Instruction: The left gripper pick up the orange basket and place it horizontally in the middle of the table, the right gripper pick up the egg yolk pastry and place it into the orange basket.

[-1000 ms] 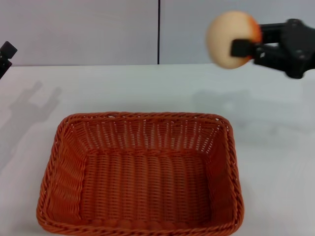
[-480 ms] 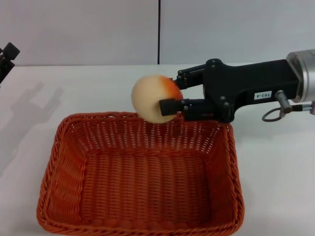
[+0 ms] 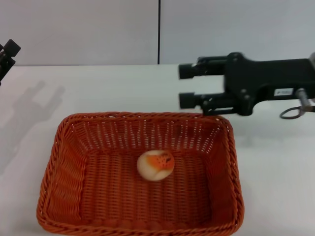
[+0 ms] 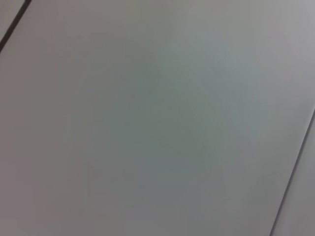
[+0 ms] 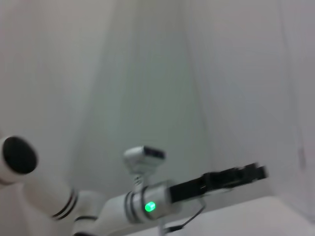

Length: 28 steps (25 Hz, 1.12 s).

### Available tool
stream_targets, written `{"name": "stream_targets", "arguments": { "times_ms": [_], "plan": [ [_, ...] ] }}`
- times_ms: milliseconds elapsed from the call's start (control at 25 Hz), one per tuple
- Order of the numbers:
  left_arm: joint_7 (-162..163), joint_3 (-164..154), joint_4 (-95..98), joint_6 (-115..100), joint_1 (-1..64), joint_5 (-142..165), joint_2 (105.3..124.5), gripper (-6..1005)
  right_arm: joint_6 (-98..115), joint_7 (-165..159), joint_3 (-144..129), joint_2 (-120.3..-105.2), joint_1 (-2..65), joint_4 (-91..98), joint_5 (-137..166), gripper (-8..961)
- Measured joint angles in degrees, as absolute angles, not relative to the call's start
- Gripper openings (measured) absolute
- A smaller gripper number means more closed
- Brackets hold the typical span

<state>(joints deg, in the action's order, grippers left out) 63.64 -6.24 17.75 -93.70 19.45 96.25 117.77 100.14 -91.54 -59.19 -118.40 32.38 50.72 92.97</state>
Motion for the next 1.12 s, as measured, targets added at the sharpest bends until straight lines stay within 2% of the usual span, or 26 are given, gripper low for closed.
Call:
{"name": "stream_targets", "arguments": {
  "times_ms": [120, 320, 720, 880, 1120],
  "plan": [
    [63.7, -6.2, 17.8, -93.7, 19.6, 96.1, 117.79, 667, 100.2, -89.6, -55.0, -118.67, 30.2, 50.9, 92.6, 681],
    [63.7, -5.9, 17.8, -94.1, 19.6, 96.0, 117.82, 667, 100.2, -78.7, -46.9, -118.75, 24.4, 45.1, 85.7, 681],
    [63.1, -5.6, 17.4, -94.9, 18.9, 91.2, 117.92, 667, 100.9, -44.1, -25.6, -118.75, 13.2, 20.9, 62.1, 681],
    [61.4, -5.6, 16.1, -94.8, 18.5, 87.8, 118.05, 667, 102.7, -38.9, -16.0, -118.82, 11.3, 11.1, 52.1, 680],
    [55.3, -3.7, 10.8, -95.1, 17.3, 80.8, 118.07, 667, 103.2, -38.5, -11.6, -118.91, 10.3, 8.2, 50.1, 680]
  ]
}}
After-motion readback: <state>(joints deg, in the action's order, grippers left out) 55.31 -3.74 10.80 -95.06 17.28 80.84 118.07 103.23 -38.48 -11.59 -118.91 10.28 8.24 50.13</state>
